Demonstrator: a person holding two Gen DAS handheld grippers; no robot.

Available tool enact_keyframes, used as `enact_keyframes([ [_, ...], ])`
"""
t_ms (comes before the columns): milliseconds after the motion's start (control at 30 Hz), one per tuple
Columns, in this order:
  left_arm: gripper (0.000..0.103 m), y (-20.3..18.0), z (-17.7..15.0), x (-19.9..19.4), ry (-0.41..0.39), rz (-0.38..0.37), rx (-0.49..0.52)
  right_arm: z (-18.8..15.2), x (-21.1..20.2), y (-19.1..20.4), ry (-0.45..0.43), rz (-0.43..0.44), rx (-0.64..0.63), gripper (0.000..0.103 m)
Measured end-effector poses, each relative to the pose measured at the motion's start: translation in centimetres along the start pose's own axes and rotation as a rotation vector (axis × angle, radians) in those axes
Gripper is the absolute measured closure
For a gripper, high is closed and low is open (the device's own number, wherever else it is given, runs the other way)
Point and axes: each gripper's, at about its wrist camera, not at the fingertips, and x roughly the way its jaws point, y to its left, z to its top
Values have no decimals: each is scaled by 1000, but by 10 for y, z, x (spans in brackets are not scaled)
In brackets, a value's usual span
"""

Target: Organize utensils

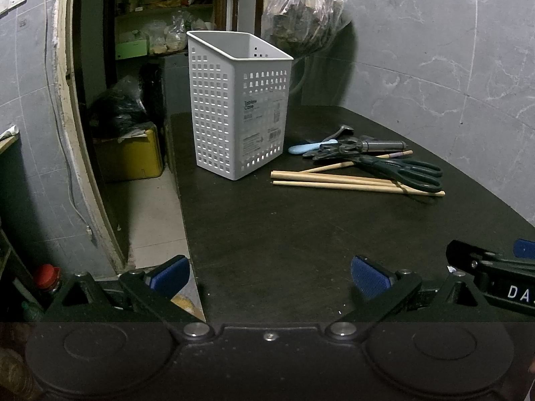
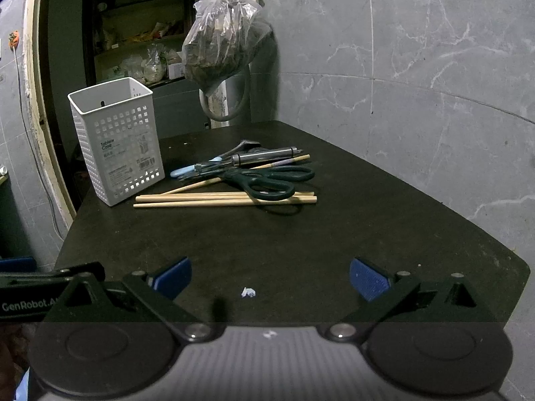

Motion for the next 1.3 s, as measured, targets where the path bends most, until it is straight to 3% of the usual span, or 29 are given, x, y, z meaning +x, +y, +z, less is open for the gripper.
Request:
enact_keyframes([
  [1300, 1, 2, 1, -4, 0, -2, -1, 0, -1, 0, 5, -6, 2, 0],
])
